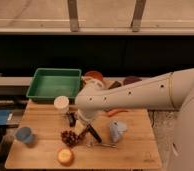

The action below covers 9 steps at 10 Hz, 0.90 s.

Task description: Place grapes in paper cup

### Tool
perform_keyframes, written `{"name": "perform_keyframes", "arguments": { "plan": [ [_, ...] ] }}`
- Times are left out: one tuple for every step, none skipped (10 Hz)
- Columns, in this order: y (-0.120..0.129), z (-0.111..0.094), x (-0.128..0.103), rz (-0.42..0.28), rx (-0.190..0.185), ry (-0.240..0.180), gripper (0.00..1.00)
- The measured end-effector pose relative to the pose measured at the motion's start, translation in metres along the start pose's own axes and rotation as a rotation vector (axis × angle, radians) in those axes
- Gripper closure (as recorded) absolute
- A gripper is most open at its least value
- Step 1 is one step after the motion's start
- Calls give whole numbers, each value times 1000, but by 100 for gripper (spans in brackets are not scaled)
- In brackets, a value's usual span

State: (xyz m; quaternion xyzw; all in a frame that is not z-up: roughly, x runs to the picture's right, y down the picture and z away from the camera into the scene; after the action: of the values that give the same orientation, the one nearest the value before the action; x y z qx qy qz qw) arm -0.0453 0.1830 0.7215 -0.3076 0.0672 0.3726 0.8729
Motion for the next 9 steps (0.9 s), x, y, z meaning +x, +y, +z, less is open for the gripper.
{"name": "perform_keyframes", "arguments": {
  "plan": [
    [16,-1,-1,-45,-3,1,20],
    [35,-1,-3,-105,-9,3,20],
    [53,-1,-12,-164,-20,-2,20],
    [64,0,-22,-206,-29,-6,20],
    [72,1,-30,-236,-36,-6,20],
    [81,3,-40,-270,-46,-5,20],
    [86,6,-46,-288,-54,-1,20],
    [92,12,-51,-307,-63,10,20],
    [97,22,-53,-321,-69,28,20]
  ]
}}
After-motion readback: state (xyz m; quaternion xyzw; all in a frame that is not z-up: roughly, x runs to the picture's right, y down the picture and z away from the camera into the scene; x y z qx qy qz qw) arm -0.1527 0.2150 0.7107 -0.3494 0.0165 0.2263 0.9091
